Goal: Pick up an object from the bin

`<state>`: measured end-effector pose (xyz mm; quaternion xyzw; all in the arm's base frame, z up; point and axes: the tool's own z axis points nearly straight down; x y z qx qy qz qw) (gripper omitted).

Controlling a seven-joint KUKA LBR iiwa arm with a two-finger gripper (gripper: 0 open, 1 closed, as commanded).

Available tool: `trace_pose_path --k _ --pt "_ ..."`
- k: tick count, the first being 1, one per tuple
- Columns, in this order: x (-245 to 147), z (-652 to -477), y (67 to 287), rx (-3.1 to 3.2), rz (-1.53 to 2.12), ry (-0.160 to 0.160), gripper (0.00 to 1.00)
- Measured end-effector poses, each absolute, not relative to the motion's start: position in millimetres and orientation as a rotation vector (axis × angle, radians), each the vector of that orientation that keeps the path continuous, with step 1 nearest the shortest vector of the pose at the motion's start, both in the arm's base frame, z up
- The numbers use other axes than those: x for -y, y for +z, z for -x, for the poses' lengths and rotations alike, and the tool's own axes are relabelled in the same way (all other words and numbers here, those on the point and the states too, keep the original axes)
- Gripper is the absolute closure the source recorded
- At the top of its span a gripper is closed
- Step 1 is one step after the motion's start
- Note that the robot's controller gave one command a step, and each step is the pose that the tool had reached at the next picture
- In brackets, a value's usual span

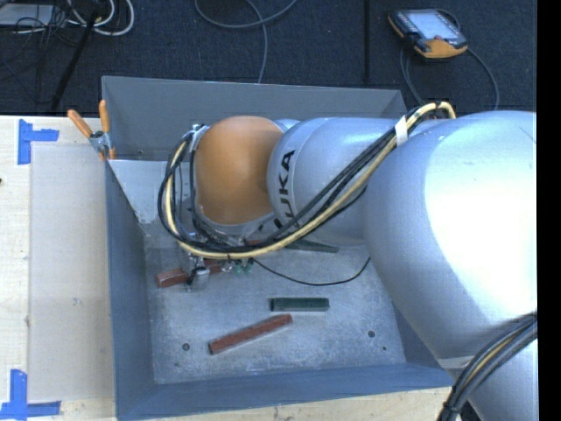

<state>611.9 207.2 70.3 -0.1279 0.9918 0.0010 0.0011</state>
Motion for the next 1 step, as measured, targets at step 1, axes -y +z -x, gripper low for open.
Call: trace_pose_path --k 1 --pt "-211.2 -588.7 206.2 -3.107 0.457 0.001 1.00"
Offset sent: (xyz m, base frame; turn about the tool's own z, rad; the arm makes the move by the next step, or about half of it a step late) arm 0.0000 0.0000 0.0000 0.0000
